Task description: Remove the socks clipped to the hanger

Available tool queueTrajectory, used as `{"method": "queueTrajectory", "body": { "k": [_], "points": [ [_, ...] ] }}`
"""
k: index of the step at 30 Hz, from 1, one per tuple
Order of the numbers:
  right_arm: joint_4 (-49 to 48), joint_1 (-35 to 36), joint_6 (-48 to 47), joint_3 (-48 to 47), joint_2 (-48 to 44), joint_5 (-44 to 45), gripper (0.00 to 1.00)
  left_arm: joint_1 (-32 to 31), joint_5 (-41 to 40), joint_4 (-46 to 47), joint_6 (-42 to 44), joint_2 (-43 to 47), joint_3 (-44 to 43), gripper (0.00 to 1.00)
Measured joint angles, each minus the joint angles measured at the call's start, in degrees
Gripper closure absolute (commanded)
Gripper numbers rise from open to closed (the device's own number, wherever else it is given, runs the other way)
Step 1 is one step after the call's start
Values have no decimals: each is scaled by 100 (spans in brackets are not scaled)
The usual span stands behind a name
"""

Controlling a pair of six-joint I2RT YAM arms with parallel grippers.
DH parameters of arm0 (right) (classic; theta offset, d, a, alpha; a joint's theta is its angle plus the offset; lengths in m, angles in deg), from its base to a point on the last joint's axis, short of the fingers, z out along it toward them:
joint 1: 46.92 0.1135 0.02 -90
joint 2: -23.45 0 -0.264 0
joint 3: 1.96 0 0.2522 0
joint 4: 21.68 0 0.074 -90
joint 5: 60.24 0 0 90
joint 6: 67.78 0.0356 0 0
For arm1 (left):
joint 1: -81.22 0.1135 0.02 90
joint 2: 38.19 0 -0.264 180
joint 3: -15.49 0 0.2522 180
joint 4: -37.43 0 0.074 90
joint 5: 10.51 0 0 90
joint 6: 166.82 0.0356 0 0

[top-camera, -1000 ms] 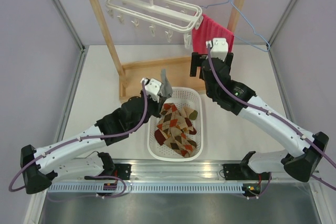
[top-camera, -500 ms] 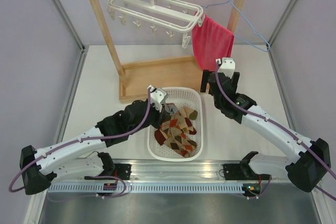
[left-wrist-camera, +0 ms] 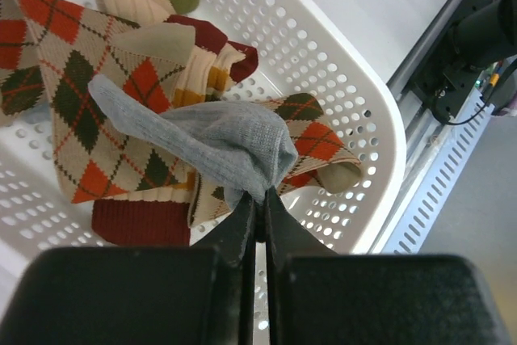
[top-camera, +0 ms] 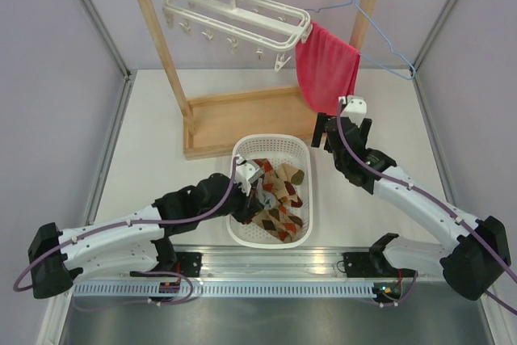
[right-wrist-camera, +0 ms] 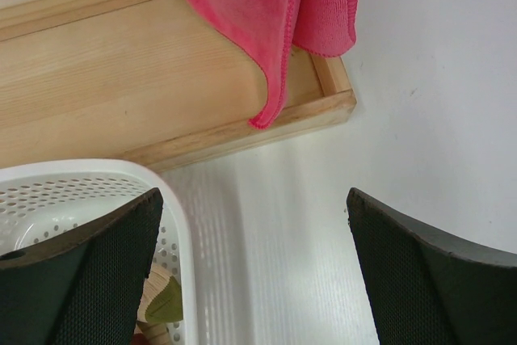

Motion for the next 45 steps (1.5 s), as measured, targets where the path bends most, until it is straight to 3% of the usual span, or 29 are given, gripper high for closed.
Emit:
{"method": "queueTrajectory", "body": {
  "k": [2, 3, 5, 6, 7, 17, 24, 28, 33, 40, 45],
  "points": [
    [-37, -13, 20, 15, 0, -55, 2, -35, 76, 59, -50, -59, 9, 98],
    [-50, -17, 28, 17, 0, -76, 2, -48, 103, 116, -63, -107, 9, 83],
    [-79, -31, 48, 22, 0, -107, 2, -72, 131, 186, -81, -210, 9, 42],
    [-87, -33, 50, 22, 0, -114, 2, -76, 149, 205, -101, -260, 9, 8],
    [-96, -35, 52, 22, 0, -116, 2, -85, 160, 221, -155, -297, 11, 0],
    [-160, -118, 105, 181, -85, -179, 2, -107, -153, 319, -372, -236, 48, 0],
    [-164, -140, 162, 457, -428, -254, 2, -107, -1628, 323, -704, 944, 407, 0],
    [-164, -146, 212, 614, -560, -256, 2, 11, -2426, 354, -699, 1064, 378, 0],
    [-162, -153, 275, 741, -566, -262, 2, 1165, -2535, 363, -660, 654, 175, 0],
    [-162, -188, 313, 802, -597, -299, 2, 3370, -1810, 479, -656, 651, 136, 0],
    [-162, -188, 328, 802, -643, -302, 2, 3630, -1840, 442, -660, 911, 136, 0]
  ]
}}
